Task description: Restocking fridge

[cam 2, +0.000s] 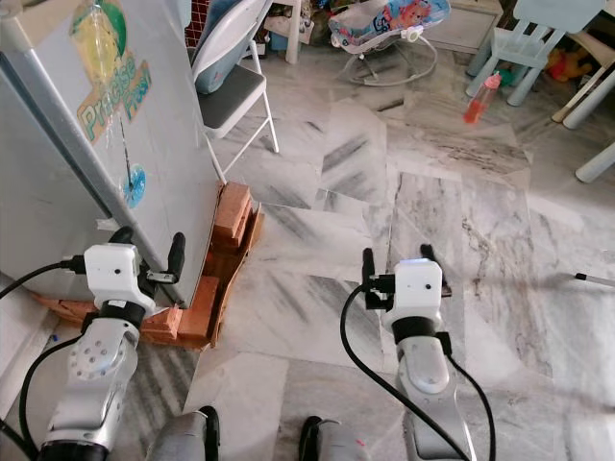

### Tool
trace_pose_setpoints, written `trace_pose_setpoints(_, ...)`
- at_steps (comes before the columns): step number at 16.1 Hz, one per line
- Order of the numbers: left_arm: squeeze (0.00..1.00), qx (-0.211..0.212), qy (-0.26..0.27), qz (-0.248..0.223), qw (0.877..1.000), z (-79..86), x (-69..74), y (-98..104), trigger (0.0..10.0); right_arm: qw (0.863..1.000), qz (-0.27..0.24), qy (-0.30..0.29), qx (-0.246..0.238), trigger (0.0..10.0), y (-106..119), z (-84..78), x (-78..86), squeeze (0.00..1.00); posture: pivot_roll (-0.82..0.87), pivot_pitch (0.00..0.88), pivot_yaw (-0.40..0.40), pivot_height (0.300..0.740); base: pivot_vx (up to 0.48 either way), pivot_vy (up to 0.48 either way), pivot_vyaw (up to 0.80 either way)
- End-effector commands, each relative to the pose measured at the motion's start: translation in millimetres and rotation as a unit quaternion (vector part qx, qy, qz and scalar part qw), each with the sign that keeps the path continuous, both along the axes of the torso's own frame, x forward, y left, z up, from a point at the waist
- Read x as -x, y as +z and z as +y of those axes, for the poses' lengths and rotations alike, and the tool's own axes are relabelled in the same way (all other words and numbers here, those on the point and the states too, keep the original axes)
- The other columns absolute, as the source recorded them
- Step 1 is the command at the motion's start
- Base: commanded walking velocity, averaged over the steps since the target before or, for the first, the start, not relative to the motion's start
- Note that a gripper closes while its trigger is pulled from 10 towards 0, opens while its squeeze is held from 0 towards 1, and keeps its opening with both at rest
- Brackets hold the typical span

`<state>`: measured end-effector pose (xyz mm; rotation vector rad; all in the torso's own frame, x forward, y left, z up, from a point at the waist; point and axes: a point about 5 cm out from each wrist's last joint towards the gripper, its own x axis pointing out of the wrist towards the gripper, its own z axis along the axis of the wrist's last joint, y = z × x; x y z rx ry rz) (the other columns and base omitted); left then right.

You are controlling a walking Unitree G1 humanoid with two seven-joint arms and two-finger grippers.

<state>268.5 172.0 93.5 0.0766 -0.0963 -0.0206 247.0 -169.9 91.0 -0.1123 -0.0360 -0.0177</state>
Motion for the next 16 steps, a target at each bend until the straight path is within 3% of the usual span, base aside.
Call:
trace_pose_setpoints(1, 0.0, -0.006, 0.0, 0.004, 1.0, 0.1, -1.7, -1.0, 10.0, 1.0, -0.004, -0.001, -0.003, 10.0, 3.1, -3.5, 3.8, 0.0, 0.1, 0.194, -0.092, 0.74, 0.0, 0.442, -0.8)
trace_pose_setpoints(4, 0.0, -0.012, -0.014, 0.004, 1.0, -2.8, -3.4, 0.3, 10.0, 1.0, -0.005, -0.001, -0.002, 10.0, 3.7, -4.1, 5.1, 0.0, 0.1, 0.195, -0.09, 0.74, 0.0, 0.36, -0.15)
trace_pose_setpoints(7, 0.0, -0.004, -0.034, 0.003, 0.999, -7.7, -4.0, 2.3, 10.0, 1.0, -0.002, 0.001, -0.005, 10.0, 4.0, -4.0, 5.5, 0.0, 0.1, 0.199, -0.09, 0.74, 0.308, 0.368, 0.0)
trace_pose_setpoints(12, 0.0, -0.011, -0.053, 0.002, 0.999, -17.9, 1.1, 0.9, 10.0, 1.0, 0.003, 0.003, -0.006, 10.0, 2.5, -3.6, 6.4, 0.0, 0.11, 0.201, -0.092, 0.74, 0.061, 0.0, 0.0)
trace_pose_setpoints(16, 0.0, -0.015, -0.038, 0.01, 0.999, -17.2, -10.1, 2.0, 10.0, 1.0, 0.006, 0.003, -0.001, 10.0, 3.2, -6.3, 7.0, 0.0, 0.1, 0.211, -0.096, 0.74, 0.0, 0.0, 0.0)
